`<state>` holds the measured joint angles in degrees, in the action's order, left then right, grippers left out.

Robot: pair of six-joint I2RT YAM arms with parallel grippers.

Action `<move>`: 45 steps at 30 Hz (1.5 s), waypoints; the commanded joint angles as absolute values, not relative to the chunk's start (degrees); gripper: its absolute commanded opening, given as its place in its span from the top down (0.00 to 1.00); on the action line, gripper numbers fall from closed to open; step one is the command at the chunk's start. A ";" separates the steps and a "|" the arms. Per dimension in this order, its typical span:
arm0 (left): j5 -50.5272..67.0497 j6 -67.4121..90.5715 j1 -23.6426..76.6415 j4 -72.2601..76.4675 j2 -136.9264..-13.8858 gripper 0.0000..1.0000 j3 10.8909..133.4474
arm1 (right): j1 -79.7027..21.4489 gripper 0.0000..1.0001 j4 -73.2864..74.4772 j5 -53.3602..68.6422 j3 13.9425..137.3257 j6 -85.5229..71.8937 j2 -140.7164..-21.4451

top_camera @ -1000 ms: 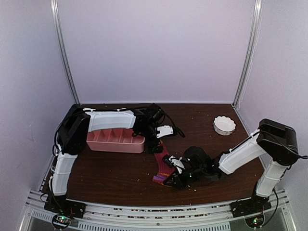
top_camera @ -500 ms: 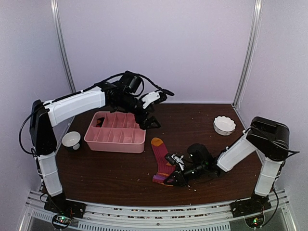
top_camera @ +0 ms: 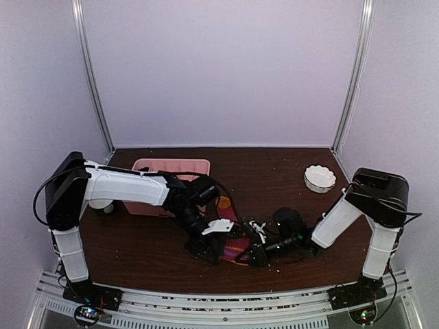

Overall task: Roll the socks
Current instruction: Roll the sock.

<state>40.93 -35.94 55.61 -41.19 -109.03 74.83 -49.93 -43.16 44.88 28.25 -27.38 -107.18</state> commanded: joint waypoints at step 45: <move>29.76 -28.47 56.51 -40.74 -121.28 0.99 80.73 | -49.22 0.71 -18.74 34.55 23.53 -24.50 -94.36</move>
<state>32.14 -28.53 56.95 -36.86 -120.57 81.82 -49.43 -30.94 43.88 25.93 -27.88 -97.08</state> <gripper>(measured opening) 0.029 0.271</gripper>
